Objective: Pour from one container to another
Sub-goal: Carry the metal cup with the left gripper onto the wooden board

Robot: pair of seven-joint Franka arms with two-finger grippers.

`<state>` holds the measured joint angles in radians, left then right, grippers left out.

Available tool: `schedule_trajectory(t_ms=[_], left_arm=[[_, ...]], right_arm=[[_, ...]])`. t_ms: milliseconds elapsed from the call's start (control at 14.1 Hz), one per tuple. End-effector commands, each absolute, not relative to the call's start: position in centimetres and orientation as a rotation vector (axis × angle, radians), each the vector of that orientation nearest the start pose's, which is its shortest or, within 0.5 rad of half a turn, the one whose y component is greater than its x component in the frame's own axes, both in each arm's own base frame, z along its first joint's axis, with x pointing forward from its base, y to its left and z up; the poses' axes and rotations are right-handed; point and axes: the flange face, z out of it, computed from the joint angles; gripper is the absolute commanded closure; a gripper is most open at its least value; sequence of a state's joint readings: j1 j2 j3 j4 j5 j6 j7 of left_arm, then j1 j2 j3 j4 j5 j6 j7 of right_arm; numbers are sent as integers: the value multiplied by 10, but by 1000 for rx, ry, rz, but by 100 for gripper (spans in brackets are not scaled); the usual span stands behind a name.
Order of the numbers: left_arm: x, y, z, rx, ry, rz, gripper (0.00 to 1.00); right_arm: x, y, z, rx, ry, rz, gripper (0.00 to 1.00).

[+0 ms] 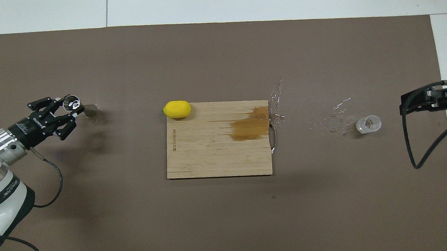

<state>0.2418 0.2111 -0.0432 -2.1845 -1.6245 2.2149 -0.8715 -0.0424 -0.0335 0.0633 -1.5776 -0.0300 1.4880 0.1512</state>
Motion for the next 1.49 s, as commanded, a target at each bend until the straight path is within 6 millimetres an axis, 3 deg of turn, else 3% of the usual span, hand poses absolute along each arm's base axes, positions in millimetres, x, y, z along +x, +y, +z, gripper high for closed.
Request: schedule_trajectory(t_ms=[0, 213, 639, 1065, 1207, 1420], left_arm=[[568, 60, 320, 857, 1765, -630, 100], [574, 9, 345, 950, 1681, -681, 100], [561, -107, 400, 1019, 1671, -792, 100], [517, -256, 392, 1062, 1714, -801, 100], [502, -287, 379, 1083, 1690, -826, 100], [498, -342, 353, 1130, 1644, -866, 100]], right_arm=[[531, 5, 637, -3164, 180, 82, 0], [531, 5, 637, -3164, 177, 82, 0], [531, 5, 637, -3164, 177, 82, 0], [530, -10, 638, -3162, 212, 90, 0], [532, -9, 641, -3157, 264, 46, 3], [538, -9, 636, -3118, 516, 27, 2]])
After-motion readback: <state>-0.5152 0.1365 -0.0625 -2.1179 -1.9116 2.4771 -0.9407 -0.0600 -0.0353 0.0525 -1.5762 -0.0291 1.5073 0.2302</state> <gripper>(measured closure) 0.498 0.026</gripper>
